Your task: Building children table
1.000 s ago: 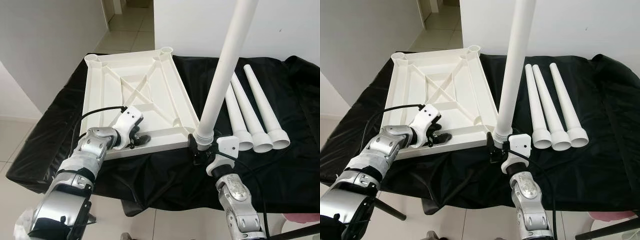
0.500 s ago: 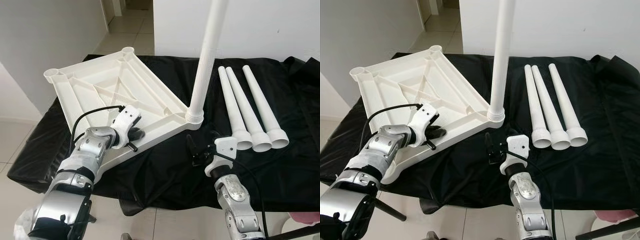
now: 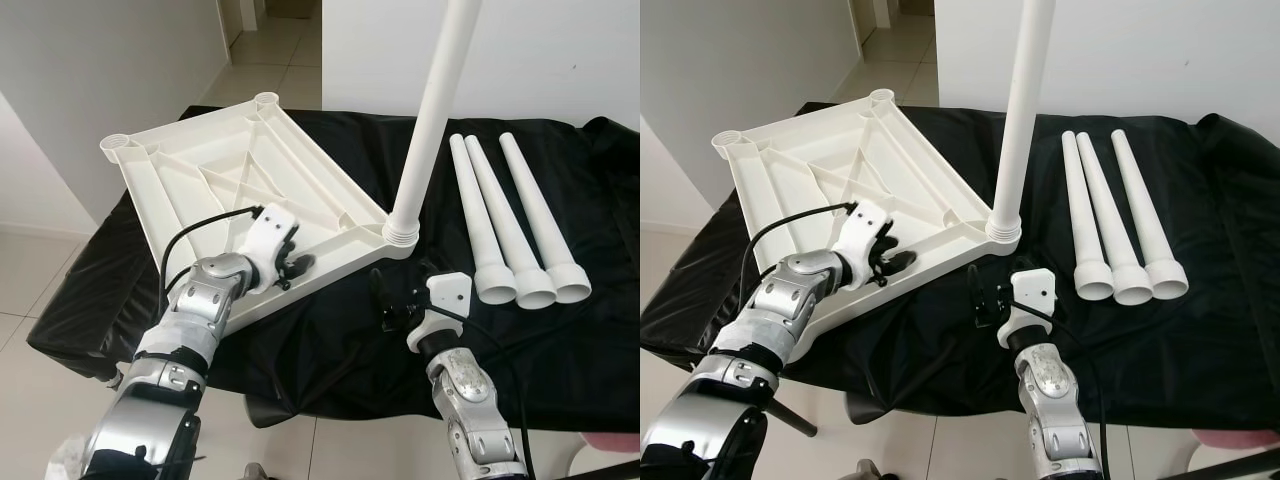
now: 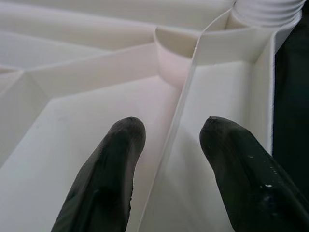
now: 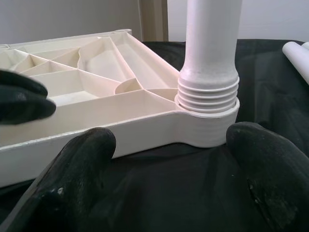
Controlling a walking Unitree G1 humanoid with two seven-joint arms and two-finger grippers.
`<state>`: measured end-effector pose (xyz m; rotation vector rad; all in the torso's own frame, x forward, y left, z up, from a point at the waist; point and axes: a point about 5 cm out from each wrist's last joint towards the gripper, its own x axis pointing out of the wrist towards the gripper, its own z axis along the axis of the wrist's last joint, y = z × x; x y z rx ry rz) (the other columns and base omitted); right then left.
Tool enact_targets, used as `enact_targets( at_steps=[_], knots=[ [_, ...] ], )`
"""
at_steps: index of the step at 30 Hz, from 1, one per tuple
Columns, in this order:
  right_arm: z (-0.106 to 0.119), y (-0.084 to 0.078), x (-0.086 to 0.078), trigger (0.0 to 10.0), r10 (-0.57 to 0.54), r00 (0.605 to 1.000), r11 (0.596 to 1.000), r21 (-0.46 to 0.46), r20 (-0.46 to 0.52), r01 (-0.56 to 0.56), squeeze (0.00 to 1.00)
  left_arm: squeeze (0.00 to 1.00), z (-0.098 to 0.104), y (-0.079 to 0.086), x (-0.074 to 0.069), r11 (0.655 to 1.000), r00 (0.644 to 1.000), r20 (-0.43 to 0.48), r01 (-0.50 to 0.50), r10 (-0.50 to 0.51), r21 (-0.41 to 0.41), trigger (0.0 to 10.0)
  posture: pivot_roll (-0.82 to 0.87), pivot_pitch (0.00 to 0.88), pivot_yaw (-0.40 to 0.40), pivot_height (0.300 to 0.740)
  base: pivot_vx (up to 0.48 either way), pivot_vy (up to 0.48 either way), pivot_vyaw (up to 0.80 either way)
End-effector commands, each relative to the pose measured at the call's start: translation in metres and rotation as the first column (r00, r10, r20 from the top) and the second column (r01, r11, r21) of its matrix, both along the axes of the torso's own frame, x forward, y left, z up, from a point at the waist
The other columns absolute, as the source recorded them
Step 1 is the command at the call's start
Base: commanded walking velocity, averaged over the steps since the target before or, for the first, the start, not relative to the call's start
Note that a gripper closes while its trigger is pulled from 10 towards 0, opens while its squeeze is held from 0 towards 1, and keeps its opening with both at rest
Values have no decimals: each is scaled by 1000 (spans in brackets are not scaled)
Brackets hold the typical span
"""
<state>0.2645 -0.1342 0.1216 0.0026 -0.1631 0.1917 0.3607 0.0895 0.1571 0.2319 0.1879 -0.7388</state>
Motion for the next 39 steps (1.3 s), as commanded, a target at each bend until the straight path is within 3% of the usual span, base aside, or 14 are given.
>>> enact_targets(
  at_steps=[1,6,10,13,14,15,19,20,23,26,29,31,35,39],
  knots=[
    [-4,2,-1,10000,0,1000,1000,3,-14,0,0,0,-4,-1,-5,998,998,-20,56,-56,-18,10000,-96,28,72,740,0,0,0],
    [-6,2,-1,10000,-4,1000,1000,5,-19,4,0,0,12,5,-7,993,997,39,76,-73,-88,10000,-88,35,72,740,0,0,0],
    [-6,2,0,10000,-8,1000,1000,7,-19,8,0,0,16,17,-4,996,998,61,36,-31,-76,10000,-85,40,73,740,0,0,0],
    [-5,2,3,10000,-17,1000,1000,15,-19,17,0,0,21,46,4,997,995,67,-65,67,-40,10000,-75,47,73,740,0,0,0],
    [-5,2,3,10000,-17,1000,1000,15,-19,17,0,0,21,46,4,997,995,67,-65,67,-40,10000,-75,47,73,740,0,0,0],
    [-5,2,3,10000,-18,1000,1000,17,-19,18,0,0,21,59,6,994,992,64,-105,107,-23,10000,-68,51,72,740,0,0,0],
    [-6,3,4,10000,-19,1000,1000,20,-20,20,0,0,23,82,7,985,983,70,-173,171,22,10000,-56,61,73,740,0,0,0],
    [-6,3,5,10000,-19,1000,1000,20,-21,20,0,0,23,98,5,977,976,73,-208,204,52,10000,-51,67,74,740,0,0,0],
    [-6,4,5,10000,-19,1000,1000,20,-21,20,0,0,23,108,4,971,972,77,-226,221,71,10000,-51,67,74,740,0,0,0],
    [-5,3,6,10000,-23,1000,1000,19,-20,23,0,0,28,139,-3,955,960,80,-275,268,113,10000,-48,75,74,740,0,0,0],
    [-5,3,7,10000,-24,1000,1000,19,-19,24,0,0,29,150,-6,945,954,94,-296,285,140,10000,-44,78,72,740,0,0,0],
    [-5,2,8,10000,-25,999,1000,18,-20,26,0,0,33,172,-12,918,937,106,-348,334,188,10000,-38,83,66,740,0,0,0],
    [-5,3,10,10000,-20,1000,1000,15,-22,21,0,0,31,192,-19,889,923,105,-384,369,251,10000,-35,85,63,740,0,0,0],
    [-4,4,12,10000,-15,1000,1000,10,-20,15,0,0,22,196,-27,879,932,90,-362,352,311,10000,-31,88,57,740,0,0,0]
  ],
)
